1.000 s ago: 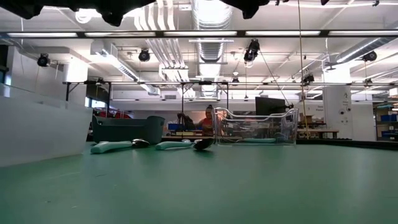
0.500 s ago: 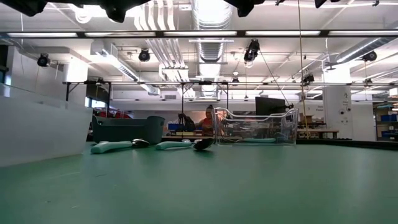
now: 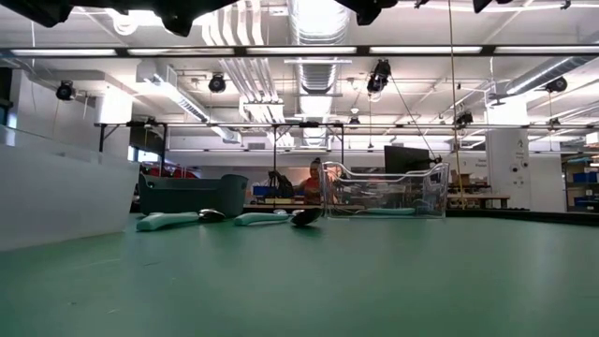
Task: Sort silverware by color (type)
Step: Put the yellow spoon into the gray bin
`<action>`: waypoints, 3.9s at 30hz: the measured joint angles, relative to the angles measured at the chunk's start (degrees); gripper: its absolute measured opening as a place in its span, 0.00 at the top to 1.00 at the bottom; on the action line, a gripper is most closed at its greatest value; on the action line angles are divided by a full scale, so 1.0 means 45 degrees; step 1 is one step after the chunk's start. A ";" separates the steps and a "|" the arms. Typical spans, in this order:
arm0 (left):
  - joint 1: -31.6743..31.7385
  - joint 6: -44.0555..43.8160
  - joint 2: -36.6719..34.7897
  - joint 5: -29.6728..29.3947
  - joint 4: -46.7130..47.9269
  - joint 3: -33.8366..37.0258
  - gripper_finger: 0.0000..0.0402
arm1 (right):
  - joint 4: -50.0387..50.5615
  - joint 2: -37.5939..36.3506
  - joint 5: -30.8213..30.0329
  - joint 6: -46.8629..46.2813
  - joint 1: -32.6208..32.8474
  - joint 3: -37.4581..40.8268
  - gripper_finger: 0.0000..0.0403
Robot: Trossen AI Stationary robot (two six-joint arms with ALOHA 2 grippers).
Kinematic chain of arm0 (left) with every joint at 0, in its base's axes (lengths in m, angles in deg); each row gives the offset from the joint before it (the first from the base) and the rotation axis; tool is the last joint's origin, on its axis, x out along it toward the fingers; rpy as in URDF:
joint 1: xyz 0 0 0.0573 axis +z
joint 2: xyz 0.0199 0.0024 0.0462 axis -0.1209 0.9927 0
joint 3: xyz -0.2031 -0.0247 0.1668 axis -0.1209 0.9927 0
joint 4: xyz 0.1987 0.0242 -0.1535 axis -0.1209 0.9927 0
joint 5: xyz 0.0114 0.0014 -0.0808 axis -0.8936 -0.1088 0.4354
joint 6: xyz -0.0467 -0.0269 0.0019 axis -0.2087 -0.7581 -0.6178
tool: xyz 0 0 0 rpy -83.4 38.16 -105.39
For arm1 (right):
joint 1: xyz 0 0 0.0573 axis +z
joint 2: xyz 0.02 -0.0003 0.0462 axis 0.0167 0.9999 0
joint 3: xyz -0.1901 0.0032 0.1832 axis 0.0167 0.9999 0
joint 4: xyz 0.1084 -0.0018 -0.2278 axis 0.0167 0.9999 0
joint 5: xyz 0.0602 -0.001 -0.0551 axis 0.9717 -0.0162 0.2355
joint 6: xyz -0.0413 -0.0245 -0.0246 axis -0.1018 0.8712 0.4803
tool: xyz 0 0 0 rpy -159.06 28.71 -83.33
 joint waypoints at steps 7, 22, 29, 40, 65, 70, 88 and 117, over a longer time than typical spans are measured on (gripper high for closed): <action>0.0004 0.0000 -0.0003 -0.0010 -0.0055 0.0000 0.97 | -0.0030 0.0212 0.0237 -0.0097 0.0000 0.0000 0.61; 0.0004 0.0000 -0.0013 -0.0025 0.0018 0.0000 0.97 | -0.0326 0.0186 0.0232 -0.0012 0.0000 0.0000 0.62; 0.0004 0.0000 -0.0018 -0.0070 0.0018 0.0000 0.97 | -0.0307 0.0162 0.0227 -0.0119 0.0000 -0.0101 0.55; 0.0004 0.0003 -0.0023 -0.0147 -0.0002 0.0005 0.97 | -0.0014 0.0151 0.0176 0.0345 -0.0021 -0.0223 0.45; 0.0004 0.0215 -0.0037 -0.1404 0.0632 -0.0034 0.39 | 0.5249 0.0132 0.0306 0.0223 -0.0081 -0.2517 0.98; 0.0004 0.0749 -0.0064 -0.1503 0.0685 -0.0034 0.33 | 0.9035 0.0132 -0.1681 -0.0616 -0.0112 -0.3735 0.98; 0.1704 0.1867 0.3955 -0.0165 0.0565 -0.2944 0.41 | 1.0030 0.0793 -0.1820 -0.0877 -0.0087 -0.3604 0.98; 0.2231 0.2728 0.6717 -0.2630 0.2888 -0.4979 0.95 | 0.9909 0.1084 -0.1788 -0.0542 -0.0088 -0.3657 0.97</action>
